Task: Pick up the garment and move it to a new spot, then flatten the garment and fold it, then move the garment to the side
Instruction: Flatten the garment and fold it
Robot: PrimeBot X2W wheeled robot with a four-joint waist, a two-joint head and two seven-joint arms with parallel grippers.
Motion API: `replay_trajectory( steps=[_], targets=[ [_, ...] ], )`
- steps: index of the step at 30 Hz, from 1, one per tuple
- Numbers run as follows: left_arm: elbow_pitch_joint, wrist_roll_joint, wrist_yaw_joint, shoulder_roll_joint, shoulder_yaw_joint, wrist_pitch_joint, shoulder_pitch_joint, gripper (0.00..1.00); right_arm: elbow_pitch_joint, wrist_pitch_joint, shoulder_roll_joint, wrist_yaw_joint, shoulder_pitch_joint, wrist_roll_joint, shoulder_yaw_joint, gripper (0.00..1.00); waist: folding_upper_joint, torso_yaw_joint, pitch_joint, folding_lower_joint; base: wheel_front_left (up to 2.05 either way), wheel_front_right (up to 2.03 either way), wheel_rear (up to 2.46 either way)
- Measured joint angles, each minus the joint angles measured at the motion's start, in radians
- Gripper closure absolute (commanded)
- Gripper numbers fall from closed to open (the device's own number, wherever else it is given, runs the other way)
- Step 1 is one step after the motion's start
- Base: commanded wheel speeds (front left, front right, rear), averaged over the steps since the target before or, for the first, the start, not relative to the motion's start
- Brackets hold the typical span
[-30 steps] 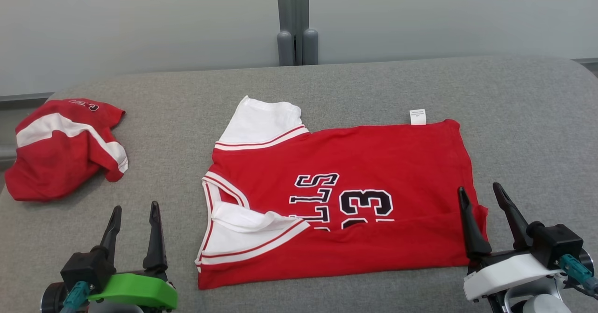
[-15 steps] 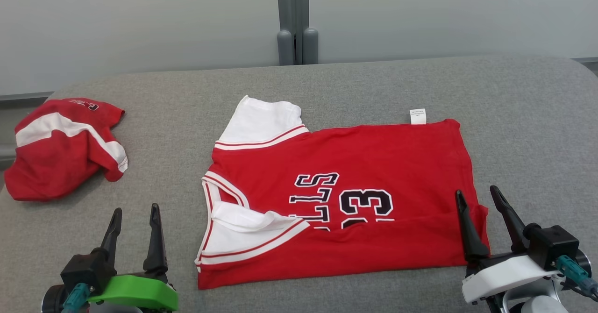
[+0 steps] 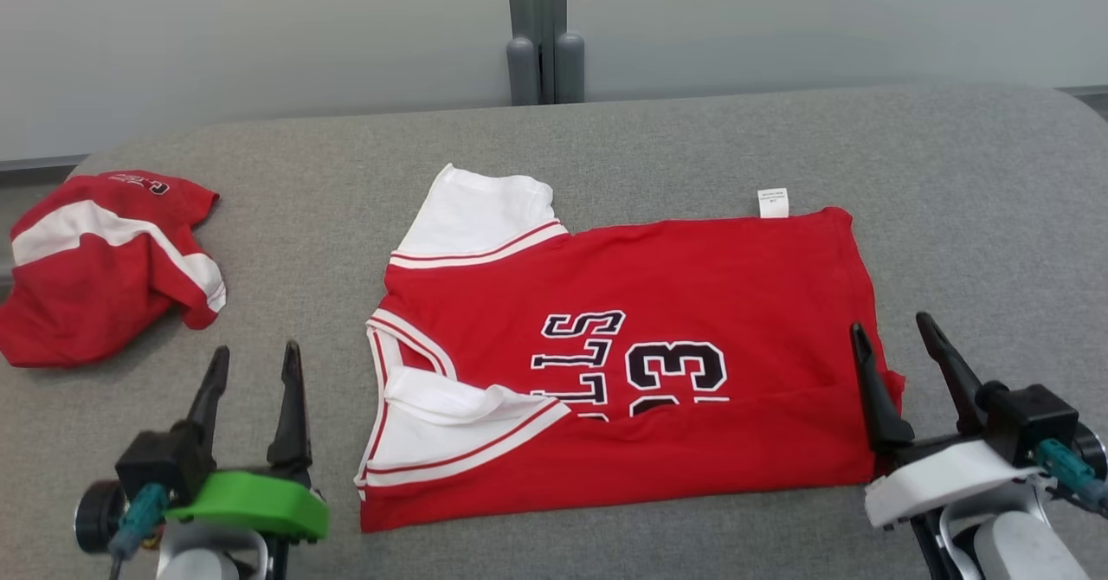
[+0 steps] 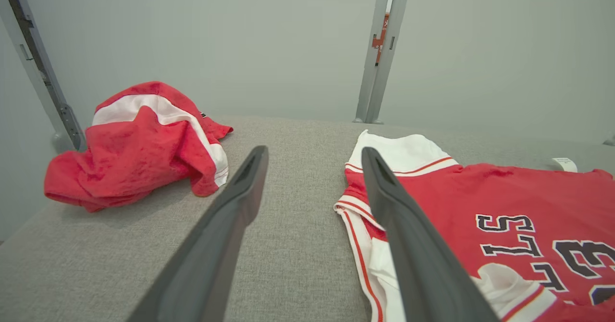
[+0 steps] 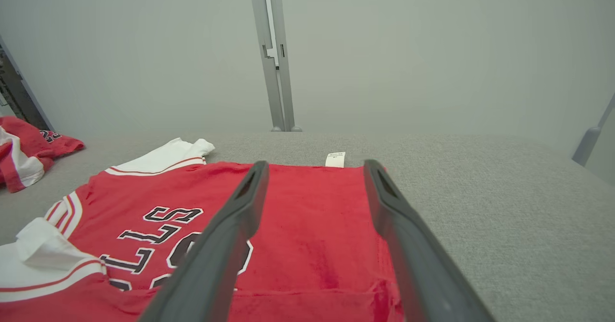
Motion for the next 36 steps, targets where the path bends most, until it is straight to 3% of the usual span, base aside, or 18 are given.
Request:
replay_trajectory(
  steps=[5, 15, 25, 36],
  targets=[
    [0.037, 0.008, 0.000, 0.081, -0.077, 0.001, -0.156, 0.00, 0.037, 0.003, -0.066, 0.000, -0.129, 0.001, 0.026, 0.00, 0.0000, -0.006, 0.041, 0.0000, 0.00, 0.00, 0.00],
    [0.148, -0.061, -0.002, 0.243, -0.309, 0.096, -0.637, 0.00, 0.195, 0.140, -0.192, 0.000, -0.515, 0.065, 0.126, 0.00, 0.0000, -0.028, 0.193, 0.0000, 0.00, 0.00, 0.00],
    [0.382, -0.248, -0.002, 0.296, -0.565, 0.206, -0.978, 0.00, 0.437, 0.257, -0.207, 0.000, -0.827, 0.170, 0.271, 0.00, 0.0000, -0.064, 0.381, 0.0002, 0.00, 0.00, 0.00],
    [0.567, -0.451, -0.003, 0.337, -0.740, 0.318, -1.137, 0.00, 0.604, 0.279, -0.161, 0.000, -0.972, 0.304, 0.424, 0.00, 0.0000, -0.132, 0.532, 0.0002, 0.00, 0.00, 0.00]
  ],
)
